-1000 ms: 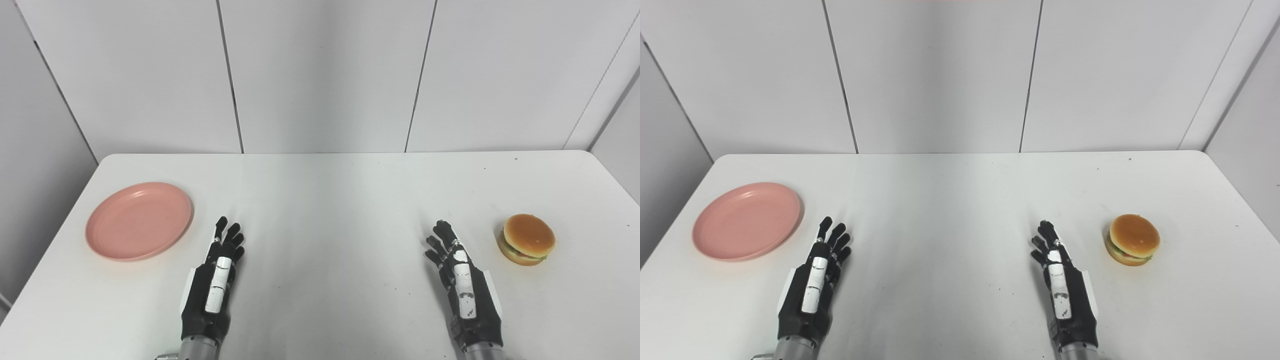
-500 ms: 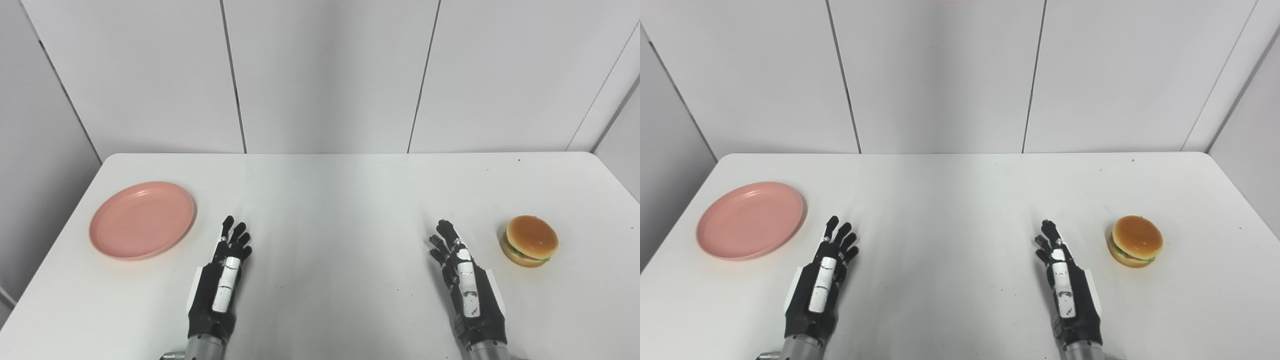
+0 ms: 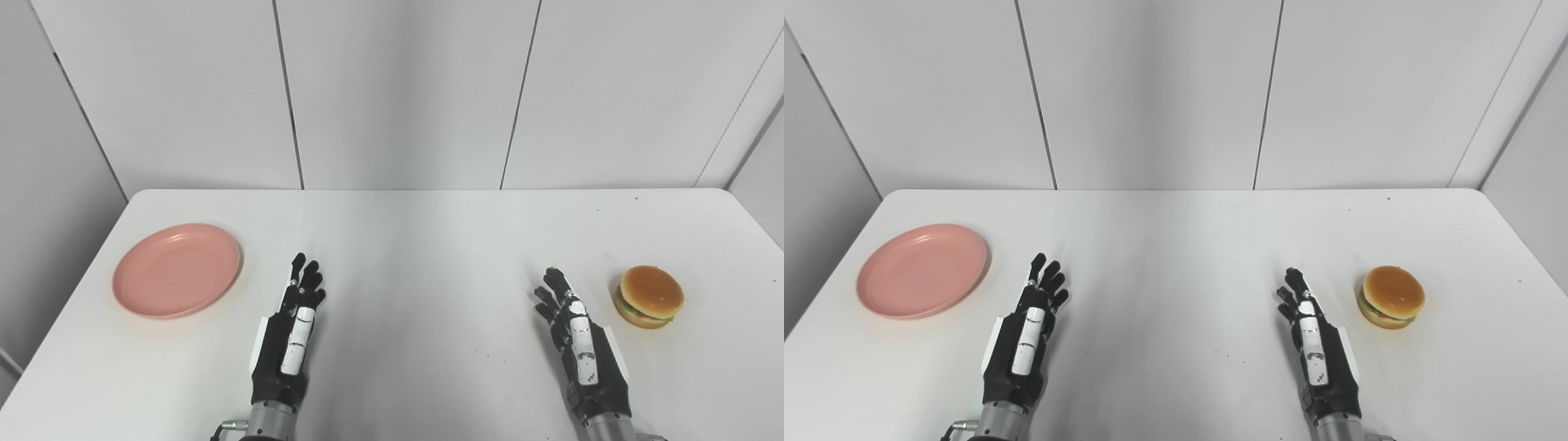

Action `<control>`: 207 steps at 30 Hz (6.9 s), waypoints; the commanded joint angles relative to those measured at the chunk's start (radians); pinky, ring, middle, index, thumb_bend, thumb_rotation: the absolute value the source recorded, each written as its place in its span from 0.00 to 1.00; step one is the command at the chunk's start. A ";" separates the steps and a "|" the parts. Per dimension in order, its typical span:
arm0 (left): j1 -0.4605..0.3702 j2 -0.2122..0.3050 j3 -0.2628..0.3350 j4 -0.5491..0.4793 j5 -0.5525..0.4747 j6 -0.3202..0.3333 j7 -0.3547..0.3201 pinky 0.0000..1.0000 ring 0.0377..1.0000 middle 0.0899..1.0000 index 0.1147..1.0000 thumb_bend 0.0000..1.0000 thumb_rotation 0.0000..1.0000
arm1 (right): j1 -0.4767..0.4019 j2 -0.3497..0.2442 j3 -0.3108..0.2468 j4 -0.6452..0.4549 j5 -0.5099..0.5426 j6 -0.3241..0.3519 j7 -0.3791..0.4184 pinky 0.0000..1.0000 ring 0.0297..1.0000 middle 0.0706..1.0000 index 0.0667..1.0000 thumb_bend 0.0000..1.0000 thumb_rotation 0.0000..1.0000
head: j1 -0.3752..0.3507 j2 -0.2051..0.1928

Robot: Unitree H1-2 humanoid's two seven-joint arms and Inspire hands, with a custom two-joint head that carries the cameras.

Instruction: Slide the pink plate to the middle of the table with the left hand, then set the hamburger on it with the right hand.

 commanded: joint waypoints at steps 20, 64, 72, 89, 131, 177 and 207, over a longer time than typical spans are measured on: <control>-0.097 -0.007 0.155 -0.310 -0.089 0.053 0.103 0.85 0.88 0.83 0.87 0.82 0.84 | 0.016 -0.018 -0.020 0.080 0.032 -0.039 0.035 0.97 0.95 0.97 0.93 0.72 1.00 | 0.113 -0.056; -0.535 0.455 0.480 0.426 -0.252 0.077 0.096 0.78 0.80 0.80 0.78 0.78 0.81 | 0.043 -0.018 -0.017 0.010 0.045 -0.003 0.053 0.93 0.91 0.94 0.91 0.74 1.00 | 0.085 -0.015; -0.549 0.458 0.479 0.588 -0.248 0.030 0.098 0.76 0.82 0.81 0.78 0.78 0.80 | 0.047 -0.020 -0.016 -0.003 0.047 0.009 0.055 0.93 0.90 0.94 0.92 0.74 1.00 | 0.077 -0.016; -0.553 0.458 0.466 0.716 -0.233 -0.028 0.108 0.76 0.82 0.81 0.78 0.73 0.81 | 0.050 -0.020 -0.014 -0.013 0.045 0.022 0.056 0.94 0.91 0.94 0.91 0.70 1.00 | 0.077 -0.011; -0.488 0.335 0.315 0.480 -0.253 0.203 -0.012 0.69 0.84 0.83 0.76 0.78 0.77 | 0.064 0.006 0.008 -0.059 0.011 0.037 0.043 0.87 0.87 0.93 0.89 0.76 0.98 | 0.025 0.017; -0.563 0.028 0.180 0.506 -0.202 0.155 -0.033 0.68 0.79 0.77 0.72 0.79 0.80 | 0.067 0.072 0.051 -0.087 -0.077 0.055 0.002 0.82 0.84 0.90 0.87 0.80 0.95 | -0.137 0.055; -0.553 -0.032 0.178 0.481 -0.199 0.107 -0.031 0.65 0.76 0.74 0.69 0.80 0.78 | 0.060 0.113 0.117 -0.112 -0.165 0.078 -0.035 0.83 0.86 0.92 0.89 0.67 0.99 | -0.273 0.075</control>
